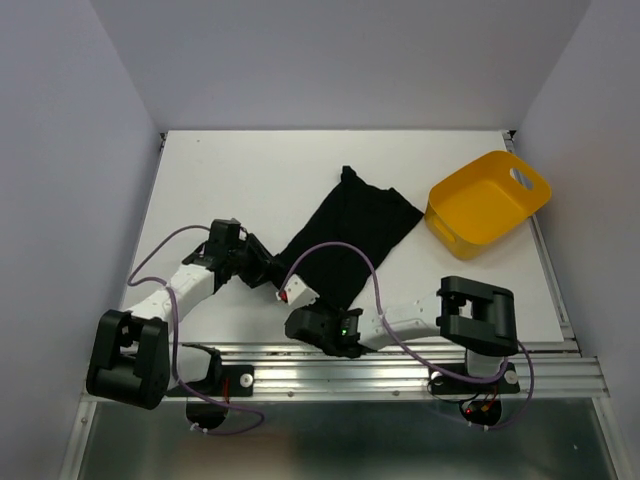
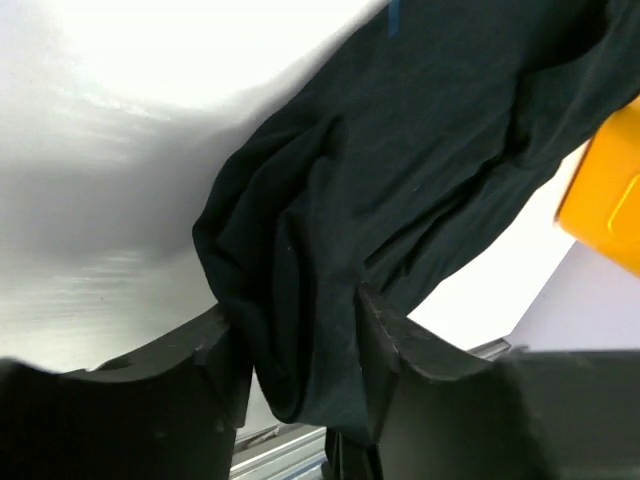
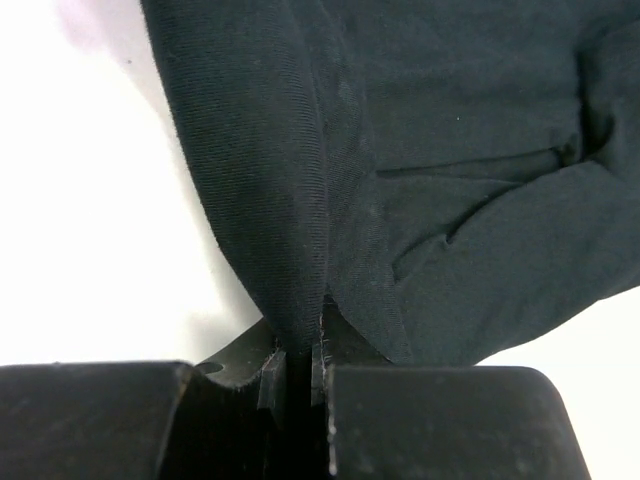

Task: Roll the t-shirts
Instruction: Roll the T-shirt to the center of the board.

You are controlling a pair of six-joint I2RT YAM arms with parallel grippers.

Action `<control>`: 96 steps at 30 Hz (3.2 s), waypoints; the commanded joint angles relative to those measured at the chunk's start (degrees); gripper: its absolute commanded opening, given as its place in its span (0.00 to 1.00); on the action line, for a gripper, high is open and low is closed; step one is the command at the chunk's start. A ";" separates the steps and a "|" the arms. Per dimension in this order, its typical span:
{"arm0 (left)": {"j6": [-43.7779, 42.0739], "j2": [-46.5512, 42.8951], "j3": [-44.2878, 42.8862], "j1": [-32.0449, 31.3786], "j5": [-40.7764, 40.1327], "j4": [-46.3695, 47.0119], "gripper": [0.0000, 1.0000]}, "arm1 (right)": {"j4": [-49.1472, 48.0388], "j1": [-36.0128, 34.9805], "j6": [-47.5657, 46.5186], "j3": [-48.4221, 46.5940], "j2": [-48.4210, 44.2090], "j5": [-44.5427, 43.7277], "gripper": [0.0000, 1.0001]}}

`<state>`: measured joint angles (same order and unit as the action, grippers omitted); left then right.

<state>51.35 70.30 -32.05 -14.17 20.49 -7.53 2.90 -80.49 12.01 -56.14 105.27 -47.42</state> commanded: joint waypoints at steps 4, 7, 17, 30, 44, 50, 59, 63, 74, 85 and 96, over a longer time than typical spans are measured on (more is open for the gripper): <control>-3.97 -3.33 -6.87 0.02 -3.35 -3.18 0.66 | -2.19 4.72 5.21 1.73 -8.23 14.09 0.01; -4.94 -3.24 -8.89 0.02 -3.61 -4.24 0.71 | -2.28 7.27 6.53 1.91 -9.38 20.05 0.01; -8.37 -4.73 -15.23 0.29 -6.16 -9.60 0.72 | -2.28 16.50 10.92 1.91 -12.28 41.42 0.01; -10.57 -6.23 -13.04 0.20 -5.38 -10.31 0.62 | -8.87 29.15 20.15 3.75 -9.65 71.83 0.01; -13.91 -2.64 -9.61 -0.42 -1.16 -6.10 0.00 | -16.33 37.07 29.38 4.64 -1.04 90.74 0.01; -14.79 1.67 -8.99 -0.77 -0.28 -2.58 0.00 | -18.28 39.52 31.23 5.95 0.28 93.03 0.01; -14.18 5.54 -9.69 -1.12 0.16 1.72 0.00 | -18.10 41.20 30.79 5.95 2.21 94.53 0.01; -14.00 8.26 -9.69 -1.03 -1.33 2.96 0.00 | -18.10 41.82 30.79 5.78 3.18 95.23 0.01; -13.12 13.46 -10.48 -1.03 -4.66 4.28 0.00 | -16.96 44.28 29.92 7.18 -0.06 93.48 0.26; -14.79 15.74 -11.98 -1.12 -4.32 3.66 0.00 | -0.55 44.80 22.45 5.78 -12.53 83.38 0.66; -15.76 16.88 -13.56 -1.12 -2.30 4.01 0.00 | 15.56 34.28 14.97 -2.83 -19.41 57.28 0.41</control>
<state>37.23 86.94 -43.53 -15.05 17.87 -4.08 13.45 -40.45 30.55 -53.21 86.65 22.00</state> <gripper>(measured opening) 0.017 0.642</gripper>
